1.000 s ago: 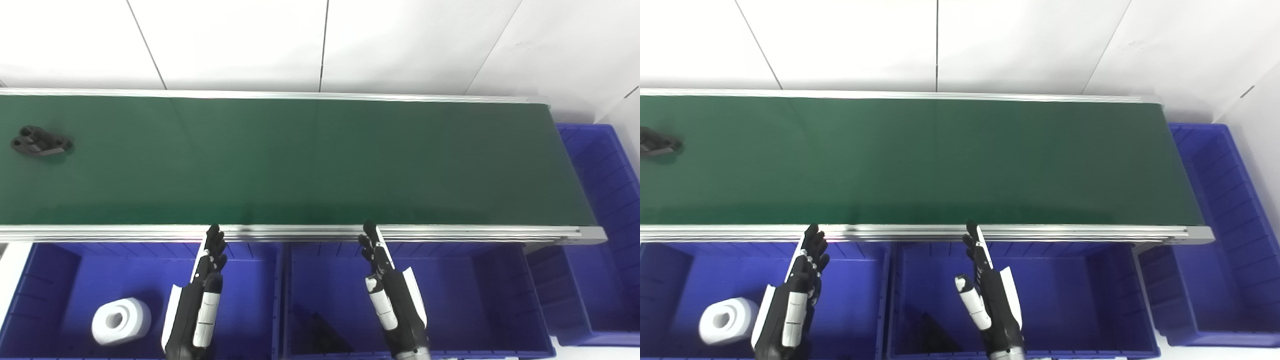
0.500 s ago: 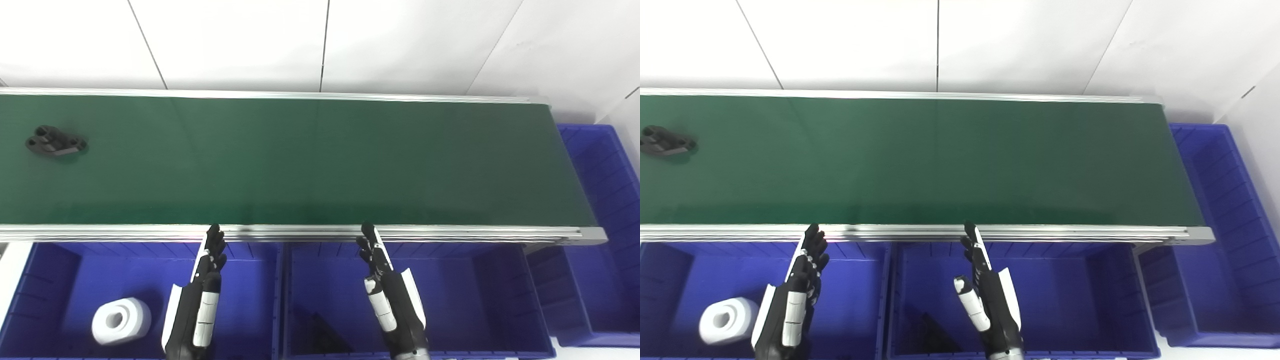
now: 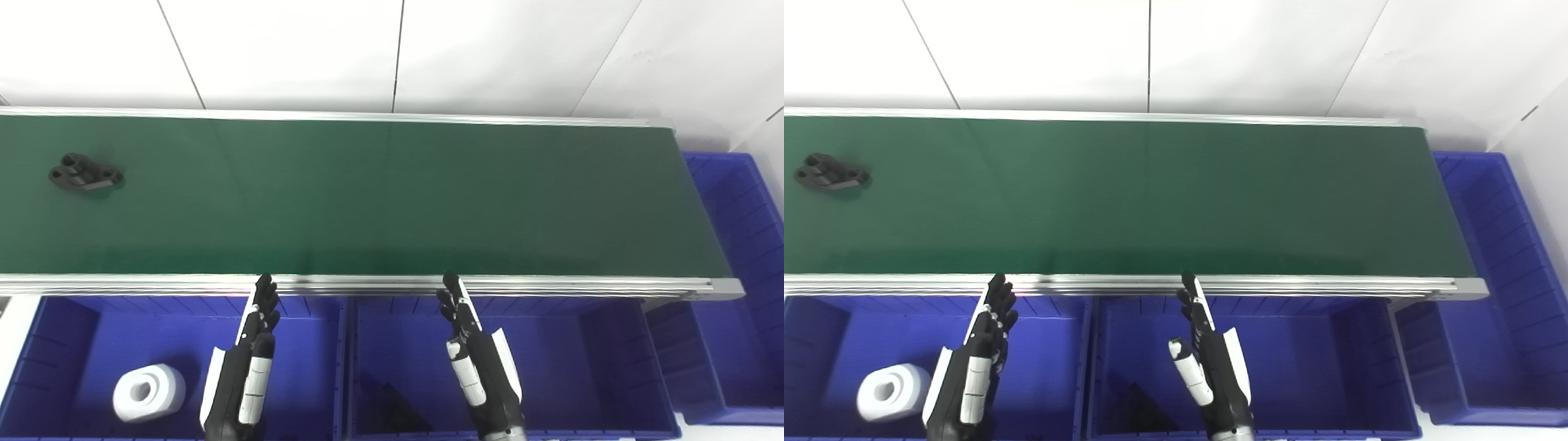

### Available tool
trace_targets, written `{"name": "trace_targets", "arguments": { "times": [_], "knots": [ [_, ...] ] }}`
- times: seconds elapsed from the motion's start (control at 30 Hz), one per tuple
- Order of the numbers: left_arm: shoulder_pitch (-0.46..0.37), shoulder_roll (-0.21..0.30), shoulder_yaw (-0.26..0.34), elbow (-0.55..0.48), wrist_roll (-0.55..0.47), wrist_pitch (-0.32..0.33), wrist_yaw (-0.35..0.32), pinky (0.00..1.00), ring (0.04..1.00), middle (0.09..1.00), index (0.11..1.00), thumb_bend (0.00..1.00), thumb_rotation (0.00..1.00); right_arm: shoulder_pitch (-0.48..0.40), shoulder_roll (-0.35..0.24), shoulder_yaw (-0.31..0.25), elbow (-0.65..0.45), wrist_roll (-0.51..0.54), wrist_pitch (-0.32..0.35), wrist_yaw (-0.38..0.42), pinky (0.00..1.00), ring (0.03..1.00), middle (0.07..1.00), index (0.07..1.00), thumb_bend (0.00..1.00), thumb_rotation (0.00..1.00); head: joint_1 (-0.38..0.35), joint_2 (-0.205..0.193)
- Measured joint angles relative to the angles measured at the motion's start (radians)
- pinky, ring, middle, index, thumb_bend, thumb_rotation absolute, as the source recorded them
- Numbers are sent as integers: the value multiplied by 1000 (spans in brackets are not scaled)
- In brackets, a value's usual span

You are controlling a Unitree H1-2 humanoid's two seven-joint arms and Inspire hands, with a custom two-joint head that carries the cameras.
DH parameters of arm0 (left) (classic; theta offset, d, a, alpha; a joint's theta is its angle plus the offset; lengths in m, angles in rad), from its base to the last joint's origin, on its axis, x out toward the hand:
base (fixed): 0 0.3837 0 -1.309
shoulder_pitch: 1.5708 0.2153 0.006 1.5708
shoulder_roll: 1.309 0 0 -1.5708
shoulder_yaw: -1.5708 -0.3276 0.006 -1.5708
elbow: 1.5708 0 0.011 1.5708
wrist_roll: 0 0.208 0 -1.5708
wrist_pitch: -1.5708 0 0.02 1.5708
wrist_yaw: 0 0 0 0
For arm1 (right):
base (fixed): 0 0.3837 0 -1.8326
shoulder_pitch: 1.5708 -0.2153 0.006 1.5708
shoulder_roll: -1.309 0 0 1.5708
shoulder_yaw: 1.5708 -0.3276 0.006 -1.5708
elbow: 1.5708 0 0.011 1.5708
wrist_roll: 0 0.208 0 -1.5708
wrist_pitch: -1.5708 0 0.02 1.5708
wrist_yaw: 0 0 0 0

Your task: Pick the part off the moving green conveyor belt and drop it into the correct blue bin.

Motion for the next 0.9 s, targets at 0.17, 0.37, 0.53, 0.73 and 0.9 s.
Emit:
{"name": "trace_targets", "arguments": {
  "times": [0.17,0.37,0.53,0.73,0.9],
  "knots": [
    [-1,0,-4,2,12,0,0,1000,1000,1000,1000,717,964,0,0,-4,0,1,0,0,963,964,1000,1000,801,1000,18,-11],
    [-1,-1,-8,9,19,-1,2,1000,1000,1000,1000,727,970,0,-1,-12,10,8,-1,0,965,968,1000,1000,791,1000,34,-25],
    [-1,-2,-10,12,27,-1,9,1000,1000,1000,1000,735,961,0,-3,-13,11,17,-1,0,971,968,1000,1000,813,1000,32,-31],
    [-1,-3,-16,16,34,-4,12,1000,1000,1000,1000,719,970,0,-6,-17,13,18,-2,0,962,961,1000,1000,791,1000,51,-43],
    [-1,-8,-28,51,78,-32,29,1000,1000,1000,1000,785,978,-1,-21,-26,47,32,-40,1,960,967,1000,1000,763,1000,117,-75]
  ]
}}
